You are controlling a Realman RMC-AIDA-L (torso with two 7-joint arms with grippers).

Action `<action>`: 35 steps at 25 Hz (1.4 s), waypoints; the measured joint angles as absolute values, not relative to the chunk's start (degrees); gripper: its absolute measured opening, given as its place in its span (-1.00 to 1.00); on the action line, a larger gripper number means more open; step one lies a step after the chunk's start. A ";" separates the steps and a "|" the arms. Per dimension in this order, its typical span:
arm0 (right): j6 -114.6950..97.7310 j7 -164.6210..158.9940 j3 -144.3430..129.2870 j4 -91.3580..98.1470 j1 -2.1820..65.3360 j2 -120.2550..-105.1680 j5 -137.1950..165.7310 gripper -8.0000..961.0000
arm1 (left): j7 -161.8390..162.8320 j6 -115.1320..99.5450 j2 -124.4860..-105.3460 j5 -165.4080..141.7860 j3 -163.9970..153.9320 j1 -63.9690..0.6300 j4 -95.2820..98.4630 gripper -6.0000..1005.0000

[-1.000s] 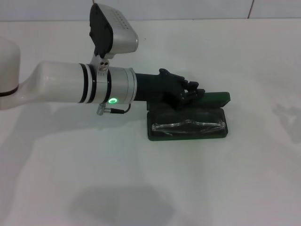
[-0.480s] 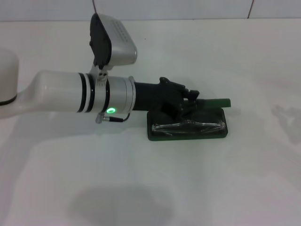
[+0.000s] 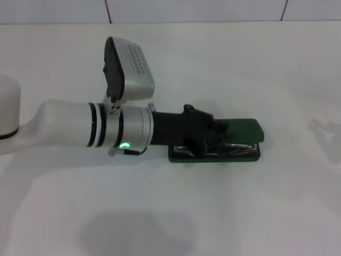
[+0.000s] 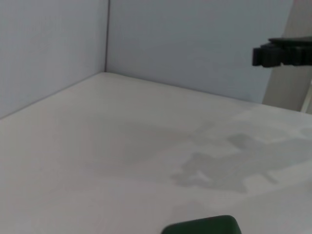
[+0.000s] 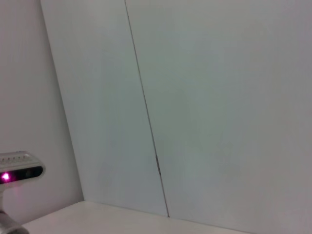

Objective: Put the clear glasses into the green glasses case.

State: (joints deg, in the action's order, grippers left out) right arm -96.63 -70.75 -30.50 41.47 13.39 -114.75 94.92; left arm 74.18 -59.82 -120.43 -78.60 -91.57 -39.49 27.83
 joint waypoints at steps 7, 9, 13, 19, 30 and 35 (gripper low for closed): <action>-96.54 -70.75 -30.86 41.48 13.45 -114.71 94.92 -0.74 | 67.93 -62.72 -120.57 -74.72 -92.75 -35.95 28.02 -0.41; -96.54 -70.75 -30.67 41.48 13.41 -114.70 94.92 -0.73 | 67.20 -63.08 -120.54 -73.95 -93.03 -35.59 28.17 -0.40; -96.56 -70.72 -30.56 41.49 13.20 -114.69 94.92 -0.73 | 65.56 -65.32 -120.44 -71.44 -93.55 -34.47 28.68 -0.39; -97.41 -69.74 -31.21 40.69 13.35 -114.69 95.29 -0.73 | 65.20 -72.89 -119.48 -68.23 -91.67 -32.56 28.80 -0.37; -100.36 -68.35 -50.48 35.57 20.36 -115.94 95.38 -0.18 | 71.73 -101.13 -109.91 -69.48 -76.55 -23.34 30.55 0.03; -100.09 -68.50 -62.09 30.90 26.12 -116.09 89.87 0.24 | 72.27 -101.36 -109.48 -75.55 -76.09 -22.34 31.20 0.12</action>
